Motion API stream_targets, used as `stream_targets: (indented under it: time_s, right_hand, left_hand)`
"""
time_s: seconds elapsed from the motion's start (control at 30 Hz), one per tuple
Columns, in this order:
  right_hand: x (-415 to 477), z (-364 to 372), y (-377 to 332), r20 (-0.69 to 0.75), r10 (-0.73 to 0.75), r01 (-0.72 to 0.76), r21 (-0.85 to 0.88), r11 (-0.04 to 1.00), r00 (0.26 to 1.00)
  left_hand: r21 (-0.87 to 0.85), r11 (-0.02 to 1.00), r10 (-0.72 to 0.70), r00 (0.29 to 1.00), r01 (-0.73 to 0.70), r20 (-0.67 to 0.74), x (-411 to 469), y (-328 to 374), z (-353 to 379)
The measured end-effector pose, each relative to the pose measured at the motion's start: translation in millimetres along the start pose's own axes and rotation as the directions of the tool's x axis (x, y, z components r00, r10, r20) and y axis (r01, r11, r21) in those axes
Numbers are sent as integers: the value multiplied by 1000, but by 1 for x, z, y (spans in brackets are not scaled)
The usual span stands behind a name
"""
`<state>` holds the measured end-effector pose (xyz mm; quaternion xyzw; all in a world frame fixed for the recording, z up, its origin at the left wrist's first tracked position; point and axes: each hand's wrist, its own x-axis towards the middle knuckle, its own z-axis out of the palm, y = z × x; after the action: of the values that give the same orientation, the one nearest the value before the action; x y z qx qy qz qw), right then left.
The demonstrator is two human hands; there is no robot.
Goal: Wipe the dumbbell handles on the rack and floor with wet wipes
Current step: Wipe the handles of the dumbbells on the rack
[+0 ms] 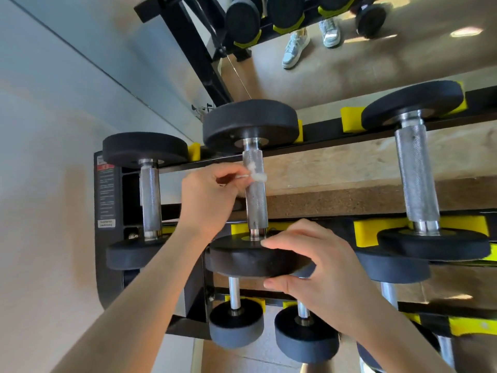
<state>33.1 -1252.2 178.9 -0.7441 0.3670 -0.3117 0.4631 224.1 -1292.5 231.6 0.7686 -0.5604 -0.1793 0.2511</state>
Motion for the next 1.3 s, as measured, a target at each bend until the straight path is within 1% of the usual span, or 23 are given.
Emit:
stream_targets:
  time_s: [0.13, 0.2, 0.3, 0.37, 0.4, 0.43, 0.47, 0.53, 0.57, 0.6, 0.63, 0.67, 0.73, 0.8, 0.83, 0.9, 0.97, 1.03, 1.07, 1.1, 1.17, 1.23, 1.3]
  right_hand:
    - [1, 0, -2, 8, 18, -18, -2, 1000, 1000]
    - [1, 0, -1, 8, 13, -12, -16, 1000, 1000]
    - [2, -3, -5, 26, 24, -22, -42, 999, 999]
    - [1, -6, -8, 38, 37, -36, -38, 999, 999]
    - [1, -8, -9, 46, 45, -44, -35, 998, 998]
    - [0, -11, -11, 62, 52, -50, -37, 998, 997]
    - [-1, -14, -12, 82, 59, -56, -46, 997, 995]
    - [-2, -21, -16, 124, 79, -70, -71, 995, 989]
    - [-2, -22, -19, 135, 92, -81, -87, 993, 987]
    - [-2, -23, -21, 136, 103, -89, -104, 991, 985]
    - [-1, -23, -23, 132, 108, -91, -123, 988, 985]
    - [-1, -22, -24, 127, 110, -92, -141, 986, 986]
    - [-1, -21, -26, 122, 122, -102, -159, 982, 985]
    - [0, -21, -30, 124, 141, -123, -144, 982, 982]
    - [3, -23, -33, 126, 160, -146, -116, 983, 979]
    - [15, -26, -37, 67, 206, -204, -34, 978, 976]
    - [35, -28, -36, -38, 199, -201, -64, 978, 979]
    - [58, -24, -32, -60, 151, -160, -197, 967, 987]
    - [68, -20, -29, -36, 124, -129, -256, 958, 992]
    - [76, -15, -25, 2, 95, -90, -298, 950, 995]
    - [85, -5, -17, 72, 38, -13, -328, 944, 997]
    - [85, 0, -9, 109, 9, 20, -261, 965, 994]
    - [79, 0, -3, 166, 12, 21, -200, 980, 986]
  left_hand:
    - [-236, 959, -193, 974, 161, -120, 22, 8, 4]
    - [-244, 950, -223, 971, 197, -83, 22, 7, 4]
    - [-145, 957, -241, 967, 252, 86, -1, 1, -5]
    - [62, 963, -270, 921, 264, 281, -16, 5, -11]
    - [184, 958, -276, 884, 221, 377, -21, 8, -12]
    - [254, 953, -259, 873, 163, 413, -23, 12, -11]
    - [260, 957, -225, 895, 128, 386, -22, 15, -10]
    - [159, 979, -161, 966, 130, 204, -14, 16, -10]
    - [97, 985, -155, 981, 145, 113, -9, 16, -11]
    - [66, 985, -162, 984, 157, 75, -6, 15, -12]
    - [82, 984, -166, 981, 159, 100, -5, 14, -12]
    - [148, 979, -163, 970, 137, 179, -7, 13, -14]
    - [309, 951, -159, 907, 33, 390, -18, 14, -18]
    - [324, 946, -179, 856, 13, 486, -23, 11, -22]
    - [304, 952, -176, 868, 30, 465, -23, 10, -23]
    - [220, 971, -158, 941, 93, 300, -21, 11, -21]
    - [146, 982, -147, 974, 122, 173, -21, 16, -17]
    - [215, 973, -146, 953, 90, 266, -24, 19, -15]
    - [258, 964, -151, 935, 67, 322, -28, 17, -16]
    - [266, 962, -156, 931, 67, 330, -32, 12, -19]
    - [178, 976, -167, 962, 129, 216, -42, -2, -27]
    - [27, 982, -187, 978, 186, 93, -53, -13, -33]
    - [-81, 972, -216, 974, 221, 71, -61, -18, -32]
